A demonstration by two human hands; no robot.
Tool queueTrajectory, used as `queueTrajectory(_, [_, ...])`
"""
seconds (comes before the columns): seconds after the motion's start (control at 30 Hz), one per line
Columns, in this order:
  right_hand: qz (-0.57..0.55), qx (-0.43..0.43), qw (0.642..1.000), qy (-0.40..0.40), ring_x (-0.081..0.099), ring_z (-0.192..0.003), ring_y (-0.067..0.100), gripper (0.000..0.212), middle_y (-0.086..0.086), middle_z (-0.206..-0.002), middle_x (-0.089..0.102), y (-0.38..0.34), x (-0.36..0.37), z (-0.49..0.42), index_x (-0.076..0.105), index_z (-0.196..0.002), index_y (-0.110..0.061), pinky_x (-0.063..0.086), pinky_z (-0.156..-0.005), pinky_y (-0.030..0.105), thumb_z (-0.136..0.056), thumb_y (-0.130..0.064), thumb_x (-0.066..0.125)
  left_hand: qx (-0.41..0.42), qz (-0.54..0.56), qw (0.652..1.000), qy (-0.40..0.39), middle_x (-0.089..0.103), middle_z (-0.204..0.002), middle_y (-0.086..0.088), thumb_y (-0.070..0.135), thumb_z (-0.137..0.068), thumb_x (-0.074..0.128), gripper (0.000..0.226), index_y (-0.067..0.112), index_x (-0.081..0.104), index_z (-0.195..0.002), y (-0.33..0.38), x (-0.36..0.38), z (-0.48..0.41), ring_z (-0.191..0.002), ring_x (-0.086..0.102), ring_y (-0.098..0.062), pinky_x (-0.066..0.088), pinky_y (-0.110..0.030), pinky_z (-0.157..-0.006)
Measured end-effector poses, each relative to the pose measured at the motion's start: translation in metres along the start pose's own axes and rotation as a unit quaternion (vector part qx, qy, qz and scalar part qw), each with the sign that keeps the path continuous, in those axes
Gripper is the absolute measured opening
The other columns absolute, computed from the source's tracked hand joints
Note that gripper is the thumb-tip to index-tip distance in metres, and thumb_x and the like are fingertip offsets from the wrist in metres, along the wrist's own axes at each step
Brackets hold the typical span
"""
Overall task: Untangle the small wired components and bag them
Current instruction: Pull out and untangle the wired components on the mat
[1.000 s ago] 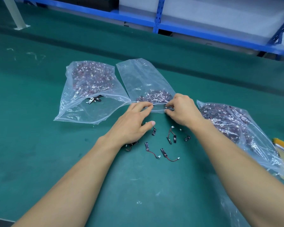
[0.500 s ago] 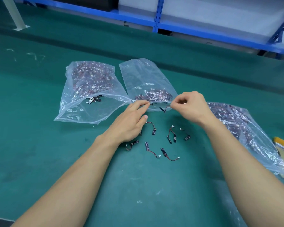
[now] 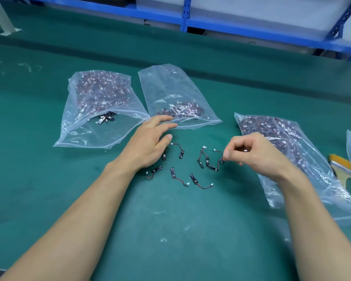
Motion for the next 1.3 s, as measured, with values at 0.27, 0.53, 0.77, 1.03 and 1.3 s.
queueTrajectory(0.27, [0.064, 0.034, 0.997, -0.012, 0.054, -0.061, 0.006, 0.017, -0.005, -0.071, 0.071, 0.019, 0.006, 0.012, 0.078, -0.066, -0.021, 0.042, -0.060, 0.016, -0.081, -0.011, 0.078, -0.003, 0.003, 1.000, 0.029, 0.047, -0.143, 0.012, 0.022, -0.099, 0.056, 0.032, 0.025, 0.063, -0.130, -0.001, -0.002, 0.002, -0.133, 0.041, -0.014, 0.032, -0.033, -0.112])
queueTrajectory(0.53, [-0.022, 0.046, 0.999, -0.019, 0.048, -0.059, 0.012, 0.035, -0.006, -0.063, 0.057, 0.033, -0.004, 0.022, 0.072, -0.104, -0.024, 0.041, -0.060, 0.018, -0.074, -0.031, 0.089, 0.002, -0.007, 0.999, 0.040, 0.051, -0.140, 0.011, 0.020, -0.097, 0.060, 0.036, 0.023, 0.061, -0.133, 0.000, -0.003, 0.001, -0.133, 0.041, -0.013, 0.025, -0.024, -0.111])
queueTrajectory(0.77, [-0.183, 0.048, 0.981, -0.044, 0.064, -0.069, 0.025, 0.034, 0.016, -0.081, 0.070, 0.036, -0.009, 0.025, 0.066, -0.109, -0.005, 0.053, -0.063, 0.029, -0.077, 0.001, 0.056, 0.001, -0.003, 0.999, 0.041, 0.053, -0.137, 0.008, 0.017, -0.097, 0.061, 0.032, 0.021, 0.064, -0.129, 0.001, -0.002, 0.001, -0.130, 0.045, -0.017, 0.030, -0.031, -0.112])
queueTrajectory(1.03, [-0.052, 0.061, 0.990, -0.119, 0.073, -0.068, 0.026, 0.032, 0.004, -0.097, 0.078, 0.042, -0.003, 0.032, 0.066, -0.109, -0.015, 0.048, -0.051, 0.024, -0.088, 0.009, 0.060, 0.002, -0.001, 0.999, 0.044, 0.053, -0.137, 0.011, 0.017, -0.096, 0.062, 0.030, 0.023, 0.066, -0.125, 0.000, -0.003, 0.002, -0.127, 0.044, -0.013, 0.028, -0.024, -0.108])
queueTrajectory(1.3, [-0.113, 0.047, 0.990, 0.075, 0.045, -0.045, 0.017, 0.017, 0.001, -0.073, 0.066, 0.046, -0.007, 0.021, 0.073, -0.087, -0.016, 0.037, -0.045, 0.021, -0.088, 0.001, 0.069, -0.010, 0.005, 0.998, 0.056, 0.053, -0.126, 0.018, 0.018, -0.098, 0.059, 0.028, 0.025, 0.067, -0.124, -0.004, -0.003, 0.001, -0.121, 0.046, -0.007, 0.030, -0.018, -0.101])
Point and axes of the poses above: each hand's wrist, its own z-axis away from the middle knuckle, its own x-axis out of the palm, y = z × x, the point moved 3 cm from there along -z, towards the middle knuckle
